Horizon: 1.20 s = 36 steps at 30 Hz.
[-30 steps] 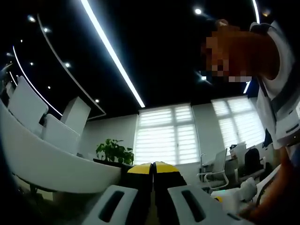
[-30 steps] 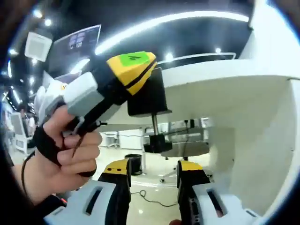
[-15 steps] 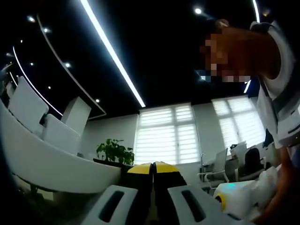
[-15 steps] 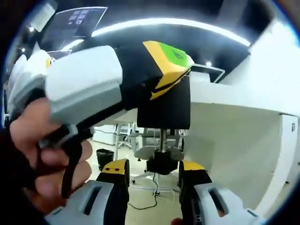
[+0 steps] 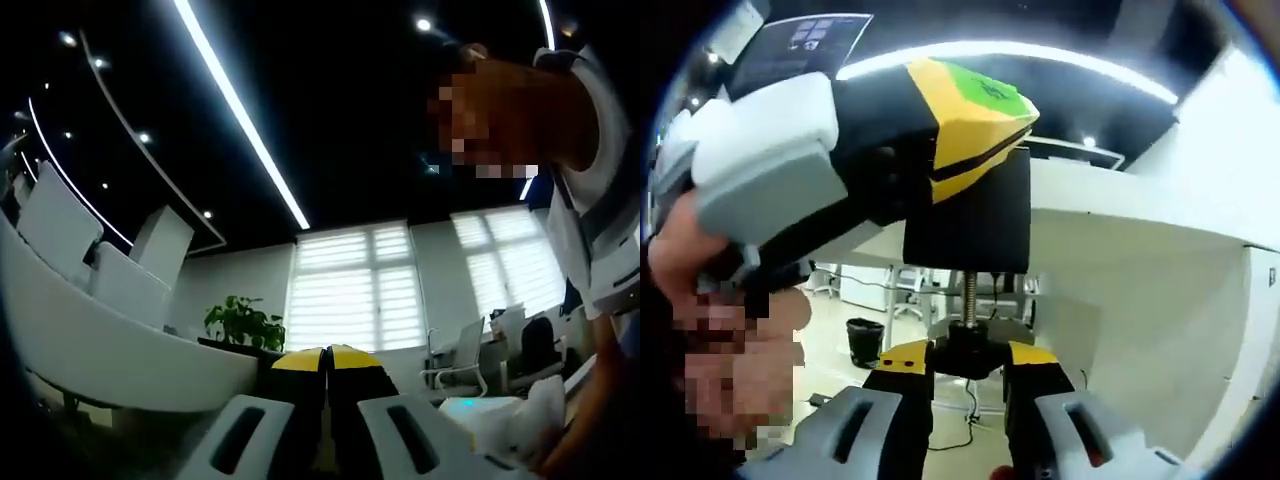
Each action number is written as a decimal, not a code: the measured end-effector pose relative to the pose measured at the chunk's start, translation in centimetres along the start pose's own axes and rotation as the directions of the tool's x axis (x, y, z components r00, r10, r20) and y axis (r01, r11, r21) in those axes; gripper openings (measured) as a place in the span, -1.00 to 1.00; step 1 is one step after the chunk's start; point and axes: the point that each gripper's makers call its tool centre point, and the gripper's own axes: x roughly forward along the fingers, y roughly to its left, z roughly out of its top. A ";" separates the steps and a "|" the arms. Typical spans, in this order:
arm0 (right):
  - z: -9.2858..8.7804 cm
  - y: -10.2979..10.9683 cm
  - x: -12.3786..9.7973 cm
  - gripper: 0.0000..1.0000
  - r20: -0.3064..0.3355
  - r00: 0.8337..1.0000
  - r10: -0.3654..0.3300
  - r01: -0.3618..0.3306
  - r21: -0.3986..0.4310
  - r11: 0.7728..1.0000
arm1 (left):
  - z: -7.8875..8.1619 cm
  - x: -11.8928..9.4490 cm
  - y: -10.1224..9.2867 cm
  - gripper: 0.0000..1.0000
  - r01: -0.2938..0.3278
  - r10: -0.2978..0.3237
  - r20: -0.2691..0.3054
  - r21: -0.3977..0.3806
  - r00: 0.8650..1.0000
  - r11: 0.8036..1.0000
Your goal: Clamp the fixed fixture on the desktop, loosen the retaining clip, secure it to the edge of the desk, and tighten the retaining clip.
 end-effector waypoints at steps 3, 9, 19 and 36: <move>0.1 0.2 0.0 -0.48 0.026 0.995 0.093 -0.094 0.048 0.994 | 0.0 0.0 0.0 -0.96 0.000 0.000 -0.001 0.001 1.000 1.000; 0.2 0.8 0.1 -0.48 0.065 0.957 0.284 -0.289 0.085 0.954 | 0.0 0.0 0.0 -0.96 0.006 -0.006 0.001 -0.012 1.000 1.000; -0.2 1.3 0.2 -0.48 0.103 0.859 0.501 -0.511 0.141 0.848 | 0.0 0.0 0.0 -0.96 0.012 -0.012 0.003 -0.014 1.000 1.000; -0.4 1.4 -1.0 -0.40 0.072 0.913 0.402 -0.409 0.164 0.898 | 0.0 0.0 0.0 -0.96 0.013 -0.013 -0.001 -0.012 1.000 1.000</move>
